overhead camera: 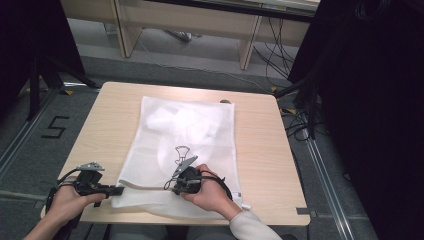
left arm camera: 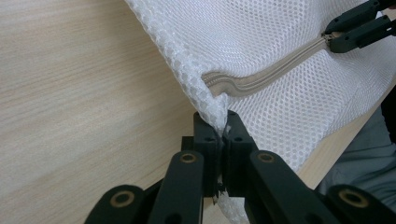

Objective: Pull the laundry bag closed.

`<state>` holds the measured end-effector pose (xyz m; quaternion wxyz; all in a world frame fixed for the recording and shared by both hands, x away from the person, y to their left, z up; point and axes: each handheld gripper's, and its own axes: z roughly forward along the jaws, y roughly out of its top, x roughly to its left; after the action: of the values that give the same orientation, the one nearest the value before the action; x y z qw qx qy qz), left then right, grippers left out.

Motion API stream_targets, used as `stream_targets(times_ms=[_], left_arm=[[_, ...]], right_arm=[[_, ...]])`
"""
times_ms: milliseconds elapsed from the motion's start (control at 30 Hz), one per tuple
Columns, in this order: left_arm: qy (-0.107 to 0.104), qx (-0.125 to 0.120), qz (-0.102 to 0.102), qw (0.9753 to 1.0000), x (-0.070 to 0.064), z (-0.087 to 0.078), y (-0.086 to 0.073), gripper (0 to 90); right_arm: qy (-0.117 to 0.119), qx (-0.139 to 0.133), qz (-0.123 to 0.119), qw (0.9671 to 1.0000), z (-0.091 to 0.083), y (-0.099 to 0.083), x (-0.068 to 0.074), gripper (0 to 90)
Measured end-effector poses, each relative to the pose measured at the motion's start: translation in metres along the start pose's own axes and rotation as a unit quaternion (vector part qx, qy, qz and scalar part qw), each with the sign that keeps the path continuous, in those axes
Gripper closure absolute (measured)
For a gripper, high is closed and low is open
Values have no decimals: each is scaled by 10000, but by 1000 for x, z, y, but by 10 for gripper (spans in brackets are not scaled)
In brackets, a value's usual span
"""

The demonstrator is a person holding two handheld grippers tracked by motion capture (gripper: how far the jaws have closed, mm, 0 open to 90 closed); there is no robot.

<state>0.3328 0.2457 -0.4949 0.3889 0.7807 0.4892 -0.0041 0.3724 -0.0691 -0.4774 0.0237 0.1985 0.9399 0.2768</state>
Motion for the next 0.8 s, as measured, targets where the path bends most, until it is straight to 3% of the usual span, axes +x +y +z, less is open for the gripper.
stream_targets(times_ms=[800], left_arm=[[-45, 48, 24, 10000, 1, -1, 0, 861]], right_arm=[[-55, 55, 74, 9999, -7, -10, -4, 826]])
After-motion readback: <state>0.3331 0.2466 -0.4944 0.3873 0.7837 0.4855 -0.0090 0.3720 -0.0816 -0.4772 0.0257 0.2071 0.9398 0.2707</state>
